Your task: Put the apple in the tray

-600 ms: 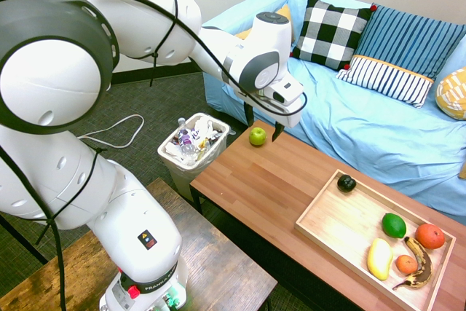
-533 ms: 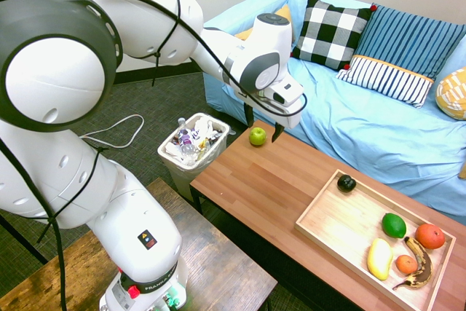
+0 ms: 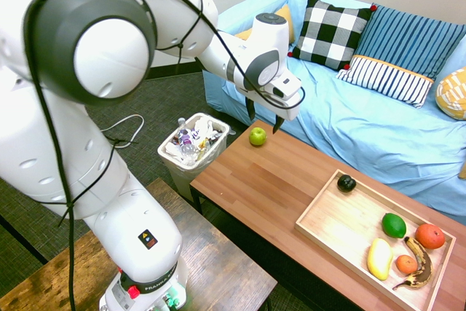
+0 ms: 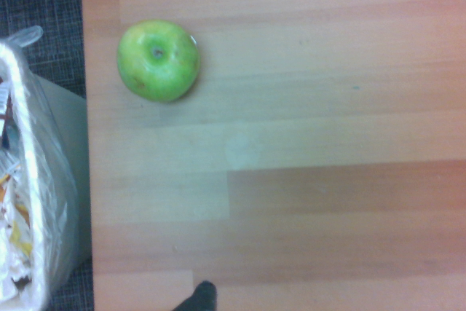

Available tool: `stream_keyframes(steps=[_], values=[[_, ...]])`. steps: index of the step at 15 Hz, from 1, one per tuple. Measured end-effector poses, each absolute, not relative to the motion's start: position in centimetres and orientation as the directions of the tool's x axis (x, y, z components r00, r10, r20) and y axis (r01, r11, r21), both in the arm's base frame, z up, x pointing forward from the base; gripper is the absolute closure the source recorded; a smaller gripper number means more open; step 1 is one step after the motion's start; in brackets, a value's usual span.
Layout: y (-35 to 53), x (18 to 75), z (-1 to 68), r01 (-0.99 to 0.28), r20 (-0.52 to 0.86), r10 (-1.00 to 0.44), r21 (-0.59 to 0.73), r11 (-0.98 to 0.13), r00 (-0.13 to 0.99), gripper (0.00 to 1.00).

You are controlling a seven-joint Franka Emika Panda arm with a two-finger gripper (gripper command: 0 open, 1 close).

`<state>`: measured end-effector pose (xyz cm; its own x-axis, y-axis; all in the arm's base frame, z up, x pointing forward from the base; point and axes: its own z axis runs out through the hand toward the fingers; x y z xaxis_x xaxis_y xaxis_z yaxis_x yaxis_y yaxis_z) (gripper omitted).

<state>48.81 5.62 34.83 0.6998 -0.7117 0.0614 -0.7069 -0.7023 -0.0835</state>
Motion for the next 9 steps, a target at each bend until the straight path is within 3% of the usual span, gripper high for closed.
stream_keyframes(steps=[9], values=[[12.6, 61.6, 25.3, -0.706, 0.035, -0.709, -0.066, -0.705, 0.705, 0.0]])
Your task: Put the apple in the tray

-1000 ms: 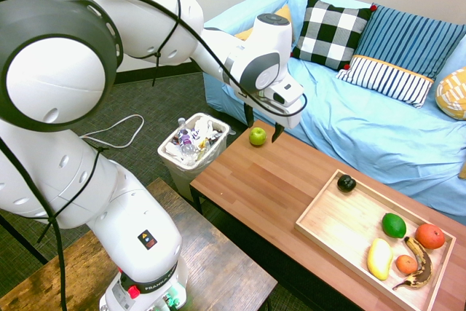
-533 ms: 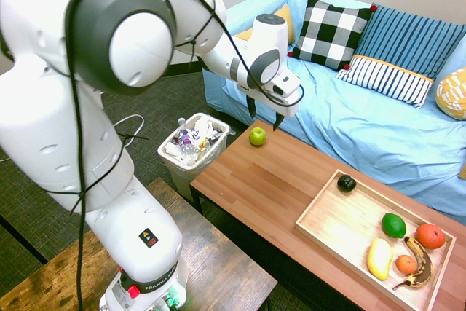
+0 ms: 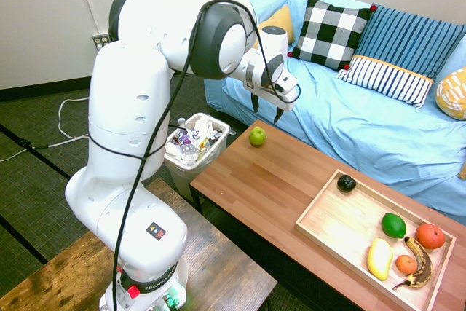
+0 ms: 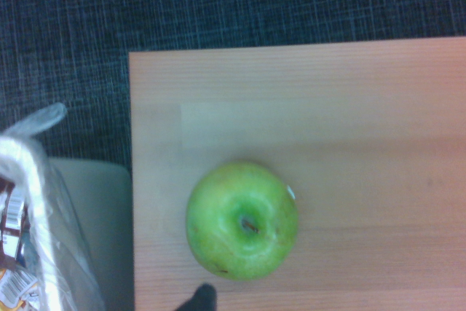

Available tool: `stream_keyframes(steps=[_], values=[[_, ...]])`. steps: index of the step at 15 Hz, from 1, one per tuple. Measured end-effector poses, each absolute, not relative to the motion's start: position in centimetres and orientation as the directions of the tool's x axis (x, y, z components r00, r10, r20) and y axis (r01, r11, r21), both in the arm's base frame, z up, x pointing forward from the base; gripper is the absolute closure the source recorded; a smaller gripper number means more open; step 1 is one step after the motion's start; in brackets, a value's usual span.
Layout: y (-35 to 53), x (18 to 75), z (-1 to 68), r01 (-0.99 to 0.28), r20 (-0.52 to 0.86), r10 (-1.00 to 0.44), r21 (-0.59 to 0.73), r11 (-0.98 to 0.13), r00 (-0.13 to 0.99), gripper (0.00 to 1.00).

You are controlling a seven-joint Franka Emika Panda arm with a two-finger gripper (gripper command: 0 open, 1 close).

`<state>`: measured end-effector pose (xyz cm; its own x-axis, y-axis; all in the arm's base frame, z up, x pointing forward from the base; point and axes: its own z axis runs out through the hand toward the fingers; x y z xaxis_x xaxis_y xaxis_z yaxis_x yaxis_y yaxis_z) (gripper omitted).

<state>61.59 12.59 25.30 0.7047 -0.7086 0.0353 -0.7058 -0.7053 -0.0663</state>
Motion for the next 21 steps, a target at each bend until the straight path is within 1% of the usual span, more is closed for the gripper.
stream_keyframes(steps=[3, 5, 14, 20, 21], values=[[13.4, 64.3, 22.4, -0.715, 0.014, -0.715, -0.037, -0.699, 0.699, 0.0], [14.3, 65.0, 20.9, -0.72, -0.003, -0.72, -0.014, -0.693, 0.694, 0.0], [16.1, 64.2, 14.4, -0.727, -0.045, -0.729, 0.064, -0.684, 0.683, 0.0], [16.6, 63.6, 11.5, -0.726, -0.063, -0.732, 0.094, -0.681, 0.679, 0.0], [16.6, 63.5, 11.1, -0.725, -0.066, -0.731, 0.1, -0.682, 0.679, 1.0]])
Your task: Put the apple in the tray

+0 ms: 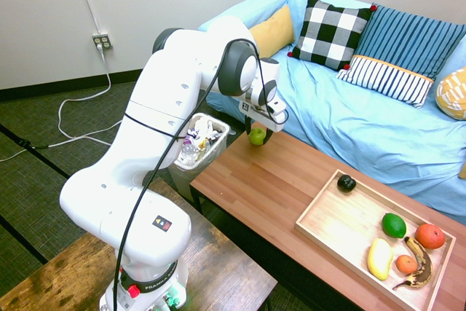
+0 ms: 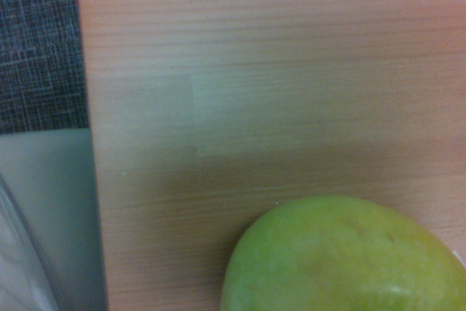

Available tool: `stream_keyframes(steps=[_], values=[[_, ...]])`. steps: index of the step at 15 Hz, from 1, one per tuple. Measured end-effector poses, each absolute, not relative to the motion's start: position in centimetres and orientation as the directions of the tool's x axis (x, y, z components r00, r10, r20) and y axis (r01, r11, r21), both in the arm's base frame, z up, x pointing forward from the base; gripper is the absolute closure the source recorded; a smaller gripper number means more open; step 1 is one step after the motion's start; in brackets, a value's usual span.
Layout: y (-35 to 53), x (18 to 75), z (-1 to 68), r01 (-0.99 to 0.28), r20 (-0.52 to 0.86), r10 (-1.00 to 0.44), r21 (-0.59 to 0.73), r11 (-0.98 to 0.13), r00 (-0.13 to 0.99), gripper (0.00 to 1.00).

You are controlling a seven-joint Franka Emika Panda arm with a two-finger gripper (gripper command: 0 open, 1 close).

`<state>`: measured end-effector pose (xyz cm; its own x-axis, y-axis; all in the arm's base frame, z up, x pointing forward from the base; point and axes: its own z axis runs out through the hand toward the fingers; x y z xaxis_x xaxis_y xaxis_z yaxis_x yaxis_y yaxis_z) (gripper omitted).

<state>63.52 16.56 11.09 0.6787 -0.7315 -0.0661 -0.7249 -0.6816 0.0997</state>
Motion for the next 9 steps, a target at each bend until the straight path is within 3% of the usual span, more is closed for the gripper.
stream_keyframes(steps=[9], values=[[17.25, 64.09, 10.65, -0.73, -0.071, -0.735, 0.087, -0.678, 0.674, 1.0]])
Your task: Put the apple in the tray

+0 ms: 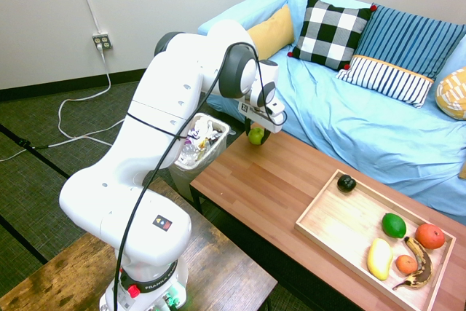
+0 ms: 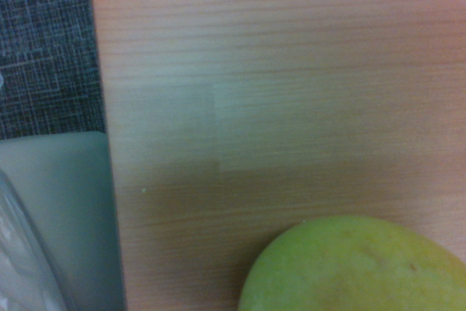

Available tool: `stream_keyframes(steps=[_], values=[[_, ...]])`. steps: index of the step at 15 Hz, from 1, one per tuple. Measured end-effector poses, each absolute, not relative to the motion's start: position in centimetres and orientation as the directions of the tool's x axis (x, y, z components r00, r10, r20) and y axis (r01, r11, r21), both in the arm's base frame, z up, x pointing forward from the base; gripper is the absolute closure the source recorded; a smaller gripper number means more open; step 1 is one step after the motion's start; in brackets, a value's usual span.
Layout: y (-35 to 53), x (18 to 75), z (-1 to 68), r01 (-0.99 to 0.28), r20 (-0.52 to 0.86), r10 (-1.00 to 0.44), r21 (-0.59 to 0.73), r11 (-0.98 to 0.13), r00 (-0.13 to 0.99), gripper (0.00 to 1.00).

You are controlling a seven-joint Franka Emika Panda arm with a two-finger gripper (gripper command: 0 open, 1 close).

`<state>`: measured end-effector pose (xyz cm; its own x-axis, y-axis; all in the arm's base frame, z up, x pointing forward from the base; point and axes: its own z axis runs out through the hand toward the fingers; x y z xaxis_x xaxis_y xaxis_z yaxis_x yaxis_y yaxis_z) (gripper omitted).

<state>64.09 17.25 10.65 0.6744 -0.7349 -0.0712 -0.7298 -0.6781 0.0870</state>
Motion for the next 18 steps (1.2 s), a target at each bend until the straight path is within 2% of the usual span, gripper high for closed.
stream_keyframes(steps=[4, 8, 13, 18], values=[[17.2, 64.6, 12.3, -0.734, -0.065, -0.737, 0.062, -0.676, 0.673, 1.0], [14.6, 65.6, 19.5, -0.759, -0.031, -0.759, -0.012, -0.651, 0.651, 1.0], [2.1, 66.9, 25.3, -0.856, 0.031, -0.857, -0.056, -0.515, 0.514, 1.0], [-12.0, 64.6, 26.2, -0.93, 0.018, -0.932, -0.065, -0.362, 0.362, 1.0]])
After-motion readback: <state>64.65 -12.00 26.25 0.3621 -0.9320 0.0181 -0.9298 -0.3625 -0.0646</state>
